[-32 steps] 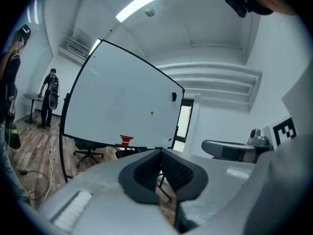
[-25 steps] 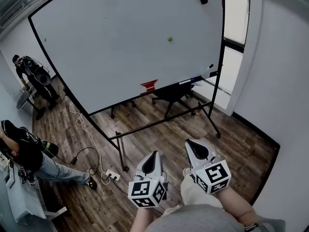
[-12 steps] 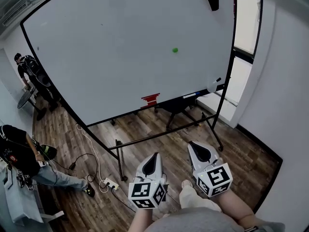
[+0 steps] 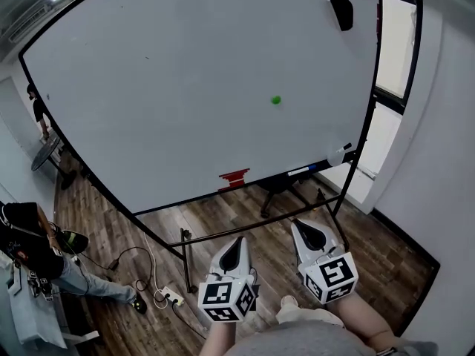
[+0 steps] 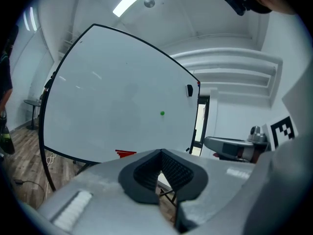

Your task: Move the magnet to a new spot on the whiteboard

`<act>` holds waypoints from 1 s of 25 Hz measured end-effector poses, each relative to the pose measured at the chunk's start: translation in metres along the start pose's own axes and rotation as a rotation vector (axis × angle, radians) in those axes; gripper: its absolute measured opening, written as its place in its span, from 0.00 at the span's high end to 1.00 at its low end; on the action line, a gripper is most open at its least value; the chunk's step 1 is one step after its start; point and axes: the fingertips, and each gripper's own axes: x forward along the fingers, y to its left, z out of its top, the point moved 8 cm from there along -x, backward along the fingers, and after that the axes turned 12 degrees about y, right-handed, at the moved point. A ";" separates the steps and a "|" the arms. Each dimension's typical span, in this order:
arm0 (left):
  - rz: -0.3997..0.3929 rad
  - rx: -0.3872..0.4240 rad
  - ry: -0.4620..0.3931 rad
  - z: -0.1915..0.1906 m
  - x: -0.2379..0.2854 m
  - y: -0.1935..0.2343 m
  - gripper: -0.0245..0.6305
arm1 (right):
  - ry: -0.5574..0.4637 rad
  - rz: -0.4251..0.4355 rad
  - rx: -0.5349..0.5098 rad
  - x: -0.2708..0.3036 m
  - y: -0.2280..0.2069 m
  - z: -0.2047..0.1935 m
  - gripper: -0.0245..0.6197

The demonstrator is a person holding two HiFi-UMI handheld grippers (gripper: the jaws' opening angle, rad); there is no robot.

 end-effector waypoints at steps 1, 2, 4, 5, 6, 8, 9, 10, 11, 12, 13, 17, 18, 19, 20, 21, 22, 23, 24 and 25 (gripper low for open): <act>0.003 0.000 -0.003 0.004 0.008 0.001 0.96 | -0.001 0.001 -0.002 0.007 -0.007 0.002 0.96; 0.006 0.000 -0.006 0.008 0.016 0.002 0.96 | -0.002 0.003 -0.003 0.014 -0.013 0.004 0.96; 0.015 -0.002 -0.009 0.016 0.033 0.005 0.96 | -0.003 0.010 -0.005 0.029 -0.027 0.009 0.96; 0.021 -0.003 -0.010 0.020 0.041 0.006 0.96 | -0.004 0.015 -0.006 0.037 -0.034 0.012 0.96; 0.028 -0.005 -0.012 0.025 0.049 0.007 0.96 | -0.005 0.021 -0.009 0.044 -0.041 0.015 0.96; 0.042 -0.010 -0.017 0.032 0.063 0.009 0.96 | -0.006 0.031 -0.016 0.057 -0.054 0.020 0.96; 0.048 -0.013 -0.020 0.034 0.069 0.010 0.96 | -0.007 0.037 -0.021 0.064 -0.059 0.022 0.96; 0.054 -0.016 -0.022 0.036 0.074 0.011 0.96 | -0.008 0.042 -0.028 0.070 -0.064 0.024 0.96; 0.061 -0.019 -0.024 0.037 0.080 0.012 0.96 | -0.010 0.047 -0.035 0.076 -0.069 0.026 0.96; 0.067 -0.022 -0.026 0.039 0.086 0.014 0.96 | -0.014 0.051 -0.043 0.083 -0.073 0.029 0.96; 0.072 -0.024 -0.027 0.040 0.092 0.015 0.96 | -0.017 0.055 -0.050 0.090 -0.078 0.031 0.96; 0.099 -0.026 -0.026 0.043 0.111 0.018 0.96 | -0.030 0.065 -0.075 0.115 -0.096 0.040 0.96; 0.108 -0.027 -0.026 0.043 0.115 0.019 0.96 | -0.034 0.067 -0.079 0.120 -0.101 0.042 0.96; 0.117 -0.028 -0.027 0.043 0.118 0.019 0.96 | -0.038 0.067 -0.083 0.125 -0.105 0.044 0.96; 0.125 -0.031 -0.027 0.043 0.120 0.020 0.96 | -0.041 0.066 -0.085 0.130 -0.110 0.046 0.96; 0.133 -0.035 -0.027 0.043 0.123 0.021 0.96 | -0.043 0.065 -0.088 0.135 -0.114 0.048 0.96; 0.140 -0.038 -0.026 0.043 0.124 0.022 0.96 | -0.042 0.063 -0.092 0.140 -0.117 0.050 0.96; 0.147 -0.041 -0.023 0.043 0.125 0.023 0.96 | -0.040 0.062 -0.096 0.146 -0.120 0.052 0.96; 0.153 -0.043 -0.020 0.043 0.125 0.024 0.96 | -0.038 0.061 -0.102 0.150 -0.122 0.054 0.96; 0.158 -0.046 -0.018 0.043 0.125 0.025 0.96 | -0.038 0.060 -0.108 0.155 -0.124 0.056 0.96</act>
